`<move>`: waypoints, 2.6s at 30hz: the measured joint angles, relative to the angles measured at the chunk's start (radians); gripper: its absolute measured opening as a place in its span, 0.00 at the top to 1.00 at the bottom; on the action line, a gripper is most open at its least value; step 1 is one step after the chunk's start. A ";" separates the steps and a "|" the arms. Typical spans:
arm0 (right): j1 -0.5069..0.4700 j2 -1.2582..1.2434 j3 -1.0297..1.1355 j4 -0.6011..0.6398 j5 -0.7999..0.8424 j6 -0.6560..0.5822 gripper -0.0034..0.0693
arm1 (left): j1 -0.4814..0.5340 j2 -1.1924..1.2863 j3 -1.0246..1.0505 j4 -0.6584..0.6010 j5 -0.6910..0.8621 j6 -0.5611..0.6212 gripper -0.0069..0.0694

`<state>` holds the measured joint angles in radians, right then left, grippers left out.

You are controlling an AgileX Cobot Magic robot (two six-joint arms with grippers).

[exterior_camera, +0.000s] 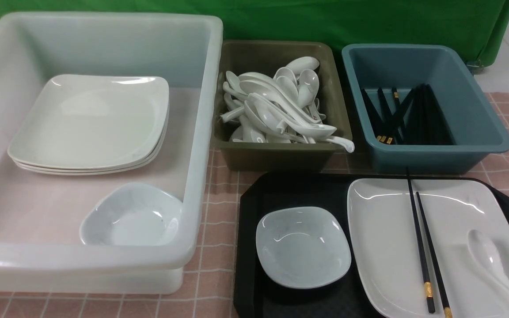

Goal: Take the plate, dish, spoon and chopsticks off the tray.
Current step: Use the right arm to grab a soup spoon from the plate

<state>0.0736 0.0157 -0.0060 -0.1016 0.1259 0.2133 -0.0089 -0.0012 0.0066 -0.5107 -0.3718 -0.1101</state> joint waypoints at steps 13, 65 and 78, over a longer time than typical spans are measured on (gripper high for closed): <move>0.000 0.000 0.003 0.146 -0.299 0.389 0.62 | 0.000 0.263 -0.671 0.323 0.771 -0.175 0.90; -0.080 1.742 -0.951 0.073 0.612 -0.355 0.42 | -0.852 1.790 -1.499 0.114 1.211 0.455 0.91; -0.017 1.601 -1.161 0.179 0.780 -0.384 0.64 | -0.825 1.779 -1.596 0.336 1.314 0.339 0.91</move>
<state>0.0568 1.6167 -1.1669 0.0772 0.9056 -0.1705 -0.8343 1.7776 -1.5889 -0.1747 0.9419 0.2289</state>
